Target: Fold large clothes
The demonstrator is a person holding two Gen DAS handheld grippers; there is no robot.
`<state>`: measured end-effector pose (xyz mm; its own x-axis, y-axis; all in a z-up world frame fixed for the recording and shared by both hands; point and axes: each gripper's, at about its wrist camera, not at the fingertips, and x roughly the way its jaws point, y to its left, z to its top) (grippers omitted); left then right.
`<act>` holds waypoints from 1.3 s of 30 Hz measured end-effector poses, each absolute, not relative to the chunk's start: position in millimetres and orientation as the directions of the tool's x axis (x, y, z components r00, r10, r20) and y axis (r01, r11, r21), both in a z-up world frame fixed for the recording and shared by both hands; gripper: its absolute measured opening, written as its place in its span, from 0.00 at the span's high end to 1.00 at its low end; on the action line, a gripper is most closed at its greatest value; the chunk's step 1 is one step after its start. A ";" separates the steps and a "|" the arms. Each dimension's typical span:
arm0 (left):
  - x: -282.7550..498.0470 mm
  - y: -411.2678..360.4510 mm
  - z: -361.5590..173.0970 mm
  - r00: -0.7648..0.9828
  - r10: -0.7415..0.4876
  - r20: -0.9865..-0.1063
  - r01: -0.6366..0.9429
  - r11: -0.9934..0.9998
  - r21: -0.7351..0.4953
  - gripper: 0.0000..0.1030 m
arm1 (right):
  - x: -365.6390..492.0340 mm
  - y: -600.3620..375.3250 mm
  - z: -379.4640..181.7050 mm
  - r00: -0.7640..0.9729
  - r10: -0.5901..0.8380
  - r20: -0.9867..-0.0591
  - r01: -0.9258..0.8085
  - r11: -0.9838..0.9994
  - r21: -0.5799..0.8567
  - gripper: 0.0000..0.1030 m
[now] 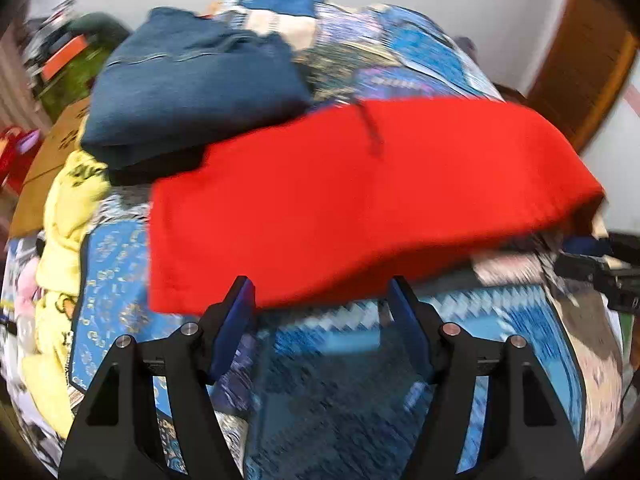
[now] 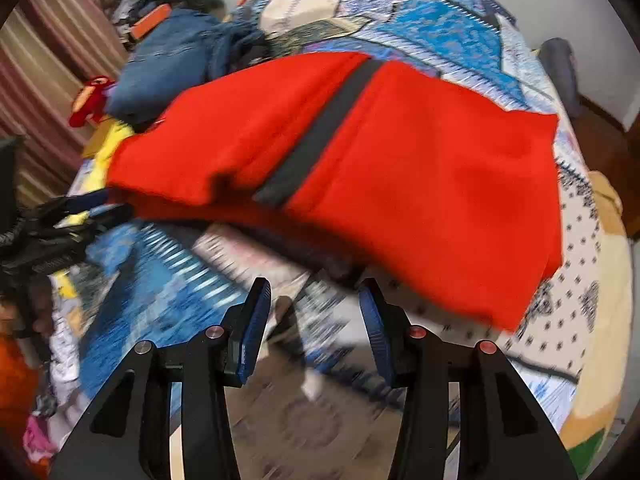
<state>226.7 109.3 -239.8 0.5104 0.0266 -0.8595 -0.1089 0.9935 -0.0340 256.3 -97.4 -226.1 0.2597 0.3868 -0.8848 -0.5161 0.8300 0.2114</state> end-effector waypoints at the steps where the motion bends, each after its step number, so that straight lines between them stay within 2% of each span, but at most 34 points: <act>1: 229.1 116.7 -239.1 0.517 0.032 -0.855 -0.133 0.990 -0.044 0.34 | 262.4 -98.7 -227.4 0.284 0.356 -0.890 -0.499 0.848 0.180 0.59; 7: 242.9 163.8 -226.8 0.553 0.053 -0.832 -0.240 0.966 -0.098 0.34 | 277.0 -122.8 -199.7 0.373 0.380 -0.847 -0.473 0.863 0.179 0.59; 17: 316.8 185.8 -208.4 0.549 0.155 -0.822 -0.240 0.971 0.023 0.34 | 363.9 -117.6 -158.8 0.496 0.346 -0.797 -0.401 0.905 0.143 0.59; 21: 341.6 181.4 -176.8 0.594 0.197 -0.780 -0.221 0.972 0.077 0.34 | 384.5 -115.3 -137.4 0.543 0.318 -0.777 -0.354 0.926 0.132 0.59; 28: 329.6 189.7 -127.3 0.689 0.233 -0.687 -0.247 0.966 0.079 0.34 | 356.7 -117.2 -91.4 0.593 0.398 -0.700 -0.432 0.891 0.141 0.57; 30: 322.8 195.0 -125.5 0.689 0.207 -0.695 -0.249 0.968 0.042 0.34 | 352.6 -113.4 -91.8 0.583 0.409 -0.702 -0.453 0.881 0.138 0.48; 31: 321.3 195.5 -125.8 0.687 0.197 -0.700 -0.245 0.969 0.032 0.34 | 347.1 -110.6 -93.8 0.577 0.412 -0.705 -0.465 0.876 0.131 0.47; 35: 308.1 188.7 -142.6 0.656 0.179 -0.733 -0.221 0.974 0.041 0.34 | 336.4 -98.5 -110.6 0.541 0.400 -0.739 -0.504 0.858 0.095 0.46; 39: 296.3 178.8 -172.1 0.606 0.102 -0.789 -0.187 0.982 -0.017 0.34 | 329.2 -88.8 -141.9 0.470 0.398 -0.788 -0.521 0.846 0.117 0.46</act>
